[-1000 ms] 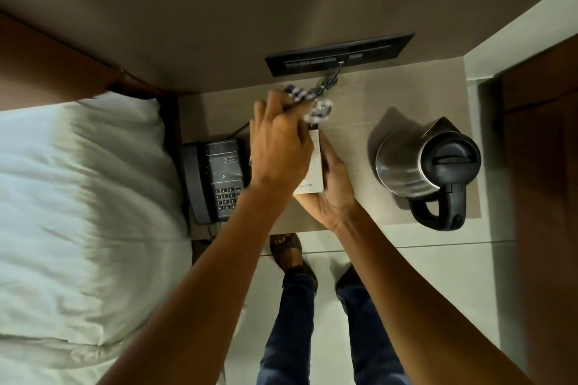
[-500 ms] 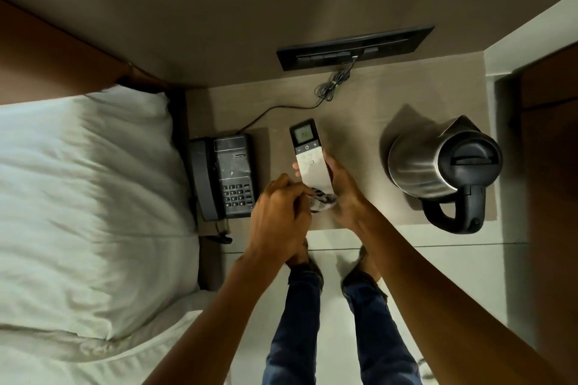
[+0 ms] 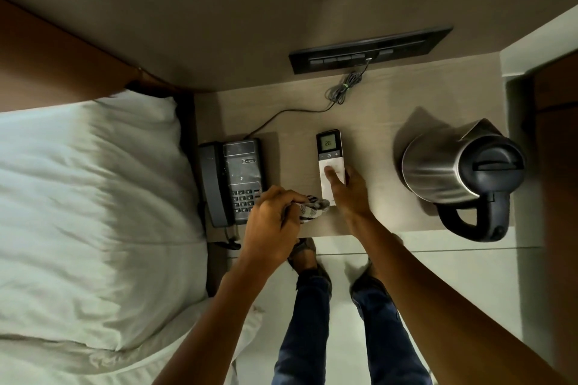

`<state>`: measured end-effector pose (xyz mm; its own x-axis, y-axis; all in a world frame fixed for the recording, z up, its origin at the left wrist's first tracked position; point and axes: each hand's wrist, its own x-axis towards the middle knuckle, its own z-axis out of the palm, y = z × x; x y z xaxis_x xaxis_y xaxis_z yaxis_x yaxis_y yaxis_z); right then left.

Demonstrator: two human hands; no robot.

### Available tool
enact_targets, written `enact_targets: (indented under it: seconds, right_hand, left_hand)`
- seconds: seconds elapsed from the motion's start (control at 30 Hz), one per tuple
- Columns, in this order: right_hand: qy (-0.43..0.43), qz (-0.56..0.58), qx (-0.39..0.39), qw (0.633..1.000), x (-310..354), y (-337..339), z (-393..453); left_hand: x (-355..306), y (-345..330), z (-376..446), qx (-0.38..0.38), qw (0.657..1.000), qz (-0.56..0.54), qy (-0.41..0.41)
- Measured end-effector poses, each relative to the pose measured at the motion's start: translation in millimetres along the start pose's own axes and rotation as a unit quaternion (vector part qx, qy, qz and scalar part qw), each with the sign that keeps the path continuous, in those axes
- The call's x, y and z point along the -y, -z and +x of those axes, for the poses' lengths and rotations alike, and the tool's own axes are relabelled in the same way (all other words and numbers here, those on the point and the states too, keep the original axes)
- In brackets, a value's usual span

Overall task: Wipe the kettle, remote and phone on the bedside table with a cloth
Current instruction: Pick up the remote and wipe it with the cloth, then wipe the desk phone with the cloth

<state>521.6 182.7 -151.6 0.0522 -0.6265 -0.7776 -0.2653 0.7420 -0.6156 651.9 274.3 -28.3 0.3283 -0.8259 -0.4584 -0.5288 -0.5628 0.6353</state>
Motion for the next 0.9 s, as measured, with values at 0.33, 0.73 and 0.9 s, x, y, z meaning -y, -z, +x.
enact_targets:
  seconds: [0.33, 0.73, 0.9]
  right_hand:
    - [0.126, -0.276, -0.086, 0.949, -21, -2, -10]
    - [0.090, -0.374, -0.142, 0.912, -18, -9, -26]
    - [0.088, -0.401, -0.173, 0.895, -12, -14, -28]
  left_hand:
    - [15, 3, -4, 0.004, 1.000, -0.020, 0.005]
    - [49, 25, -18, -0.023, 1.000, -0.007, 0.016]
    - [57, 24, -23, -0.009, 1.000, -0.005, 0.011]
